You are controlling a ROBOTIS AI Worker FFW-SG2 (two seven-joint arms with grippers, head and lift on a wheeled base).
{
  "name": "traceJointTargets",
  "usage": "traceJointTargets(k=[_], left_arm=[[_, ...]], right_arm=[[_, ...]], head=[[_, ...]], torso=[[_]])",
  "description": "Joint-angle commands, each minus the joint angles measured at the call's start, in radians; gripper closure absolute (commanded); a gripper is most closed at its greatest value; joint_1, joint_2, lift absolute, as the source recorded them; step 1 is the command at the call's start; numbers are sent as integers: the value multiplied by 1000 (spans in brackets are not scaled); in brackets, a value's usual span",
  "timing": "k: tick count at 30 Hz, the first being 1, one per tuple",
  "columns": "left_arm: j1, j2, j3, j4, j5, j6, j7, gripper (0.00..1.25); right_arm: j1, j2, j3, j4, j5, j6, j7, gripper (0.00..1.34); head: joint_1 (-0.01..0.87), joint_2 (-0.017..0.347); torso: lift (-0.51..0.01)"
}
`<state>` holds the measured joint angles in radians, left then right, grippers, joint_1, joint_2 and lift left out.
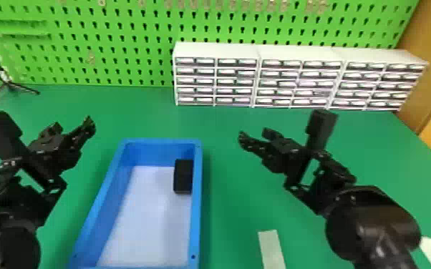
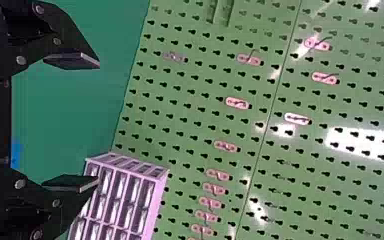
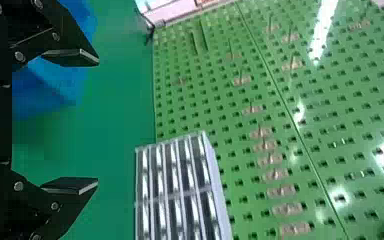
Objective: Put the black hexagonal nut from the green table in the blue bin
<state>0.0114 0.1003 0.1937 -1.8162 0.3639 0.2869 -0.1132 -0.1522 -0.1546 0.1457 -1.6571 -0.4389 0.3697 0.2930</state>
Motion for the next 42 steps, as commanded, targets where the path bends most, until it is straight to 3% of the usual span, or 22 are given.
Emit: traceJointTargets(k=[1,6,17,26,42], left_arm=[[-2,1,6,0,3,0,0,430],[-1,1,13,0,13,-2,0,430],[-7,1,19,0,23,-14,0,430],[-14,-1,21,0,24,-17,3,432],[-67,-1,1,2,18,-17,12,430]], right_arm=[[37,27,-101,-17,34,0,2,414],[63,49,-187,-36,63,0,2,414],[103,23,-310,-59,43,-2,14,414],[132,36,-408,-75,46,-9,14,414],[109,27,-456,-75,60,-17,14,415]], head=[[692,8],[692,8],[692,8],[692,8],[692,8]], torso=[[-97],[-97],[-97],[-97],[-97]])
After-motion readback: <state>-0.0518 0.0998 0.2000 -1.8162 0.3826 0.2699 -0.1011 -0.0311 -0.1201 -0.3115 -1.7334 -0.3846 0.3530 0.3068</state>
